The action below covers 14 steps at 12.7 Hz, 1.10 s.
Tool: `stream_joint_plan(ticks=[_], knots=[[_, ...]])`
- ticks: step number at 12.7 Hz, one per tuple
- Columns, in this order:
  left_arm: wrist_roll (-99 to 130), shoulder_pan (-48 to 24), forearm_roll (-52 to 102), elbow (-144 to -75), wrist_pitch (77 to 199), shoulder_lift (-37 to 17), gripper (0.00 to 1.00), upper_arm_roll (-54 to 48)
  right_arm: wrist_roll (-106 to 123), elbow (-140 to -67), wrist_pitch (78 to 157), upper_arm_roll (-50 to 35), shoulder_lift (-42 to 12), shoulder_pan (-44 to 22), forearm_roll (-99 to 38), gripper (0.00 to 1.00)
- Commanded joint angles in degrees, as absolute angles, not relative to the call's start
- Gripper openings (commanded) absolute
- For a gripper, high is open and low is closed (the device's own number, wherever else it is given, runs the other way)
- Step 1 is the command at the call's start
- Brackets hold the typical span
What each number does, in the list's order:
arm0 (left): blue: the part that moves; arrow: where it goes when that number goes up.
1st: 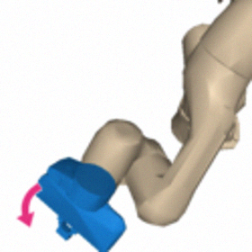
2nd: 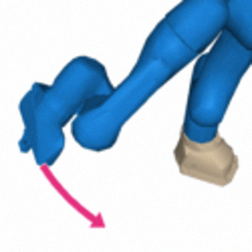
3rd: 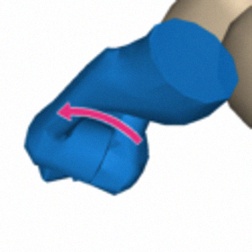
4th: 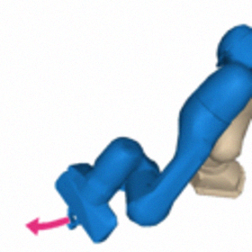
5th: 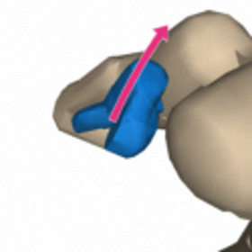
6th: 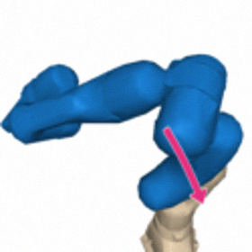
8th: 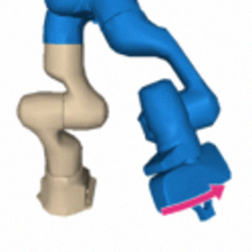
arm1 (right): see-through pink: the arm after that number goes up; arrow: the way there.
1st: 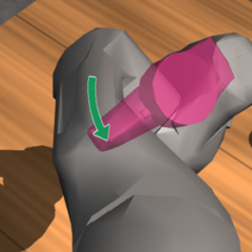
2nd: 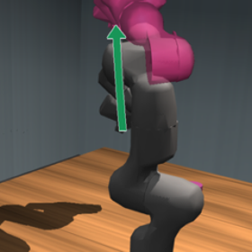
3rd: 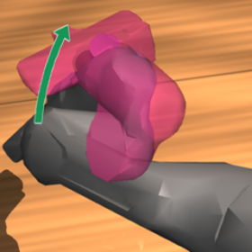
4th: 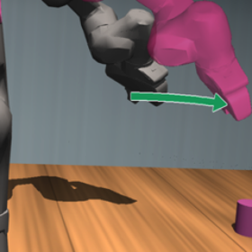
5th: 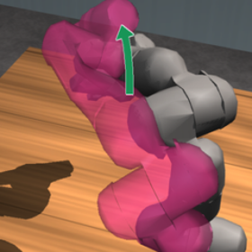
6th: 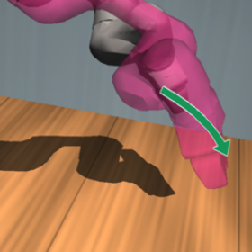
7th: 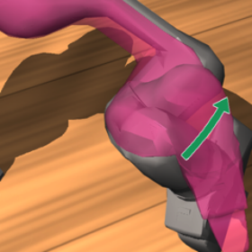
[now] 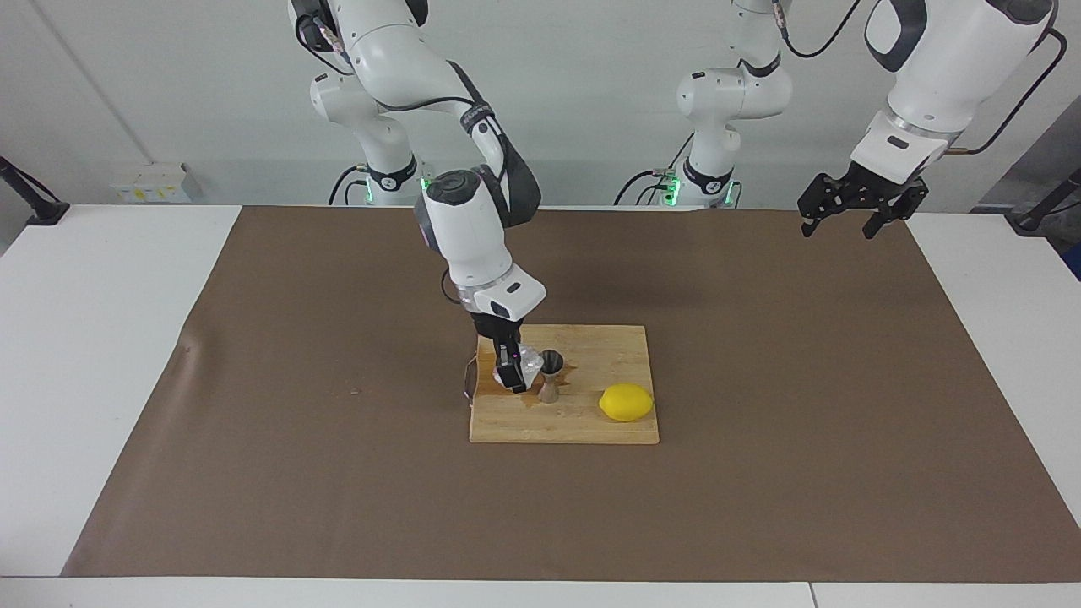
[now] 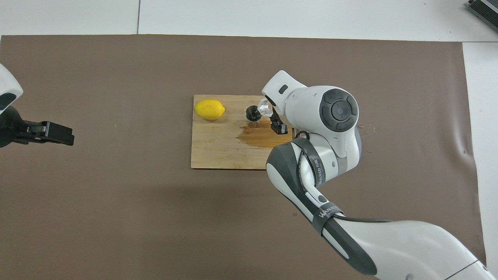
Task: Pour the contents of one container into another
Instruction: 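Tilt the glass cup with the right gripper to pour into the metal cup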
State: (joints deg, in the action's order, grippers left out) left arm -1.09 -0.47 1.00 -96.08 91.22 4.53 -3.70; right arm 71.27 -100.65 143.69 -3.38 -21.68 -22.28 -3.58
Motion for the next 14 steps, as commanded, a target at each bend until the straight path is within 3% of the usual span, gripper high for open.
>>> stream_joint_plan(ticks=[1,14], knots=[[-1.67,-0.44,0.35,-95.71,89.91,5.62,1.0,-3.6,70.4,-101.43,145.46,-3.52,-21.53,-22.24,-1.85,0.36],[-1.49,-0.44,0.35,-96.59,87.89,6.5,1.0,-3.6,69.52,-101.51,145.2,-3.69,-21.53,-21.62,-3.25,0.36]])
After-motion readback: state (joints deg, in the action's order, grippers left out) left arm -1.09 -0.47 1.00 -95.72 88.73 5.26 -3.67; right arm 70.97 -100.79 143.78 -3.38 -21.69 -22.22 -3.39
